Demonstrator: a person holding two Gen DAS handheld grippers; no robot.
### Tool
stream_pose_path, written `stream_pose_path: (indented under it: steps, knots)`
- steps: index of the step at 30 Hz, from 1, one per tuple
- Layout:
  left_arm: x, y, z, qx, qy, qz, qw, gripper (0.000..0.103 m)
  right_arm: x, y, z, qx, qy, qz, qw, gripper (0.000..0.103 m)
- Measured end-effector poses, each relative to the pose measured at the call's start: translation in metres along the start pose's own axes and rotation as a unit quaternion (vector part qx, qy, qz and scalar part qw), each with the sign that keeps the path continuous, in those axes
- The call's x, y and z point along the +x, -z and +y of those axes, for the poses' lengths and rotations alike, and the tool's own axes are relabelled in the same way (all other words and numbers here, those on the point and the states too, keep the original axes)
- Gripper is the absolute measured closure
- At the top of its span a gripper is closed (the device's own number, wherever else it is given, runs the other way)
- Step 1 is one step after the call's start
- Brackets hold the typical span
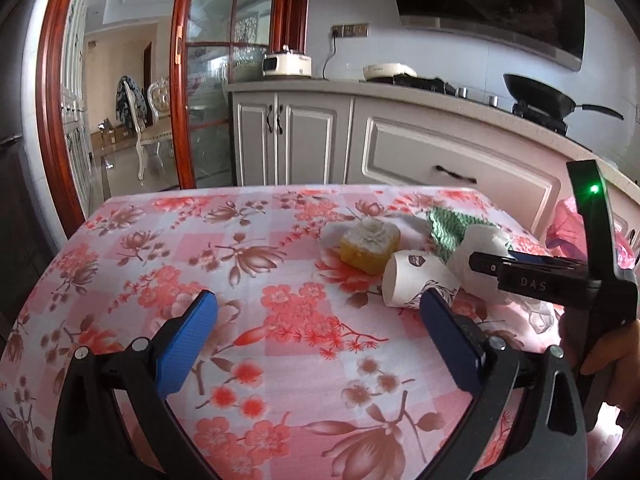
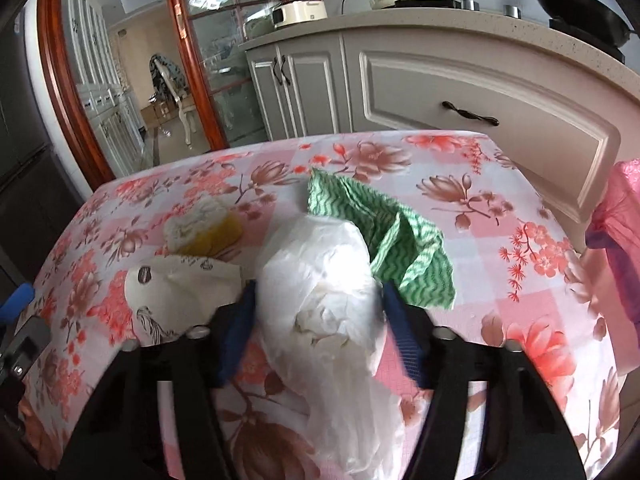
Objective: Collect trash
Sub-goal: 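Grasp the white plastic bag with the right tool while the left tool grasps the white paper cup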
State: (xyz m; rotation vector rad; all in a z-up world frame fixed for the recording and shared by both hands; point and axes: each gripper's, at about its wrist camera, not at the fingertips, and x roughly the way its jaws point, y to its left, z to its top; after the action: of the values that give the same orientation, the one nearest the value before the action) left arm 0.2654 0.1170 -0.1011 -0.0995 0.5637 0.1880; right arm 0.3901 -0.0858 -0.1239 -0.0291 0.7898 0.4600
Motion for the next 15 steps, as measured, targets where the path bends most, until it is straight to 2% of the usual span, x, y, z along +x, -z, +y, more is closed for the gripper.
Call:
stream_pose_path:
  steps: [1,4,9,15]
  knots:
    - [0.003,0.0,-0.003,0.003,0.0,0.006,1.0,0.005,-0.003,0.001,0.0,-0.004,0.0,-0.003,1.0,0.056]
    - [0.014,-0.004,-0.015,0.015,0.001,0.021,0.9997,0.005,-0.017,0.005,-0.004,-0.006,-0.003,-0.015,1.0,0.061]
    - [0.037,-0.011,-0.041,0.039,0.006,0.049,0.998,0.005,-0.046,0.015,-0.017,0.013,-0.022,-0.029,0.999,0.062]
    - [0.065,-0.019,-0.071,0.061,0.013,0.071,0.9955,0.005,-0.074,0.028,-0.024,0.003,-0.019,-0.043,0.999,0.062]
